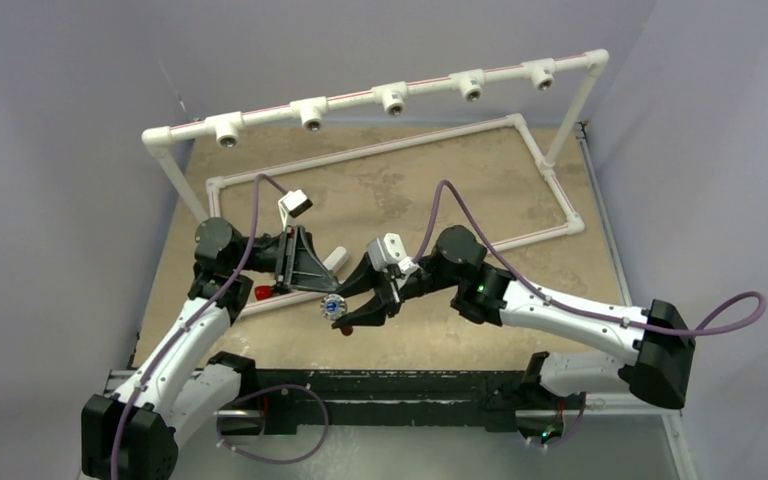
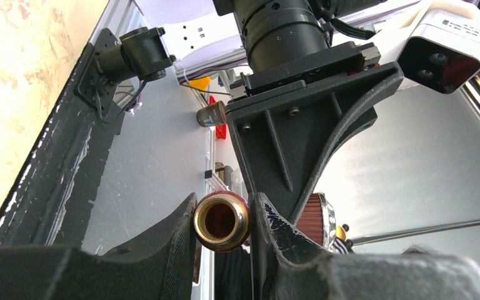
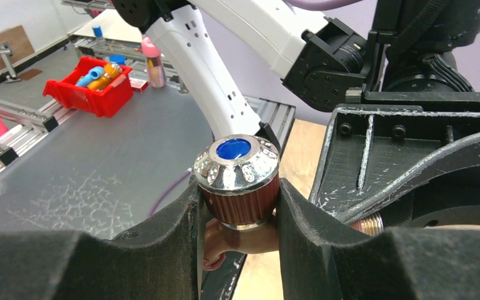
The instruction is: Install the water faucets
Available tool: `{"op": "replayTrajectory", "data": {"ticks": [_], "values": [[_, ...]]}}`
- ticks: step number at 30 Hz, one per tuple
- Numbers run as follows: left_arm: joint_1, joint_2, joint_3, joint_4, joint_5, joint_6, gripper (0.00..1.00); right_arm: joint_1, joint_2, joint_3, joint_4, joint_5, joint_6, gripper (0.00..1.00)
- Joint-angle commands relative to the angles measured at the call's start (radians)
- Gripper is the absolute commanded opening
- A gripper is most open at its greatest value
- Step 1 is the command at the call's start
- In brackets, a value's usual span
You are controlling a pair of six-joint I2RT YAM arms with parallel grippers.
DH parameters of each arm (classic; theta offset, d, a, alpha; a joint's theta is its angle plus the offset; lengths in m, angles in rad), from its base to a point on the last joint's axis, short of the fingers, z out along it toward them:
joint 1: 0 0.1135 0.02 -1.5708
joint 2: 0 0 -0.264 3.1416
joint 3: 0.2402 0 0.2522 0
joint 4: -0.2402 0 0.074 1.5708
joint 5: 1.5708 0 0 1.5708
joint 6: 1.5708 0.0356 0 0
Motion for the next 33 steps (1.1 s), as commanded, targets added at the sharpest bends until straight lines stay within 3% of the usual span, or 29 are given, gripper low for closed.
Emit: {"op": "replayTrajectory", "data": {"ticks": [1, 11, 14, 18, 24, 33], "values": [[-0.01, -0.003, -0.037, 0.035, -0.045, -0.016, 0.0, 0.0, -0.06, 0.015, -0.031, 0.12, -0.013, 0.38], [-0.007, -0.013, -0.085, -0.015, -0.15, -0.02, 0.0, 0.001, -0.242, -0.093, -0.1, 0.346, 0.06, 0.67], [-0.007, -0.029, -0.066, -0.112, -0.203, 0.018, 0.0, 0.0, -0.281, -0.105, -0.127, 0.404, 0.082, 0.71], [-0.007, -0.077, -0.01, -0.324, -0.322, 0.116, 0.0, 0.001, -0.315, -0.115, -0.162, 0.458, 0.105, 0.72], [-0.007, -0.138, 0.065, -0.517, -0.481, 0.193, 0.0, 0.0, -0.356, -0.179, -0.151, 0.48, 0.186, 0.72], [-0.007, -0.205, 0.079, -0.58, -0.634, 0.132, 0.0, 0.0, -0.318, -0.195, -0.109, 0.607, 0.244, 0.71]]}}
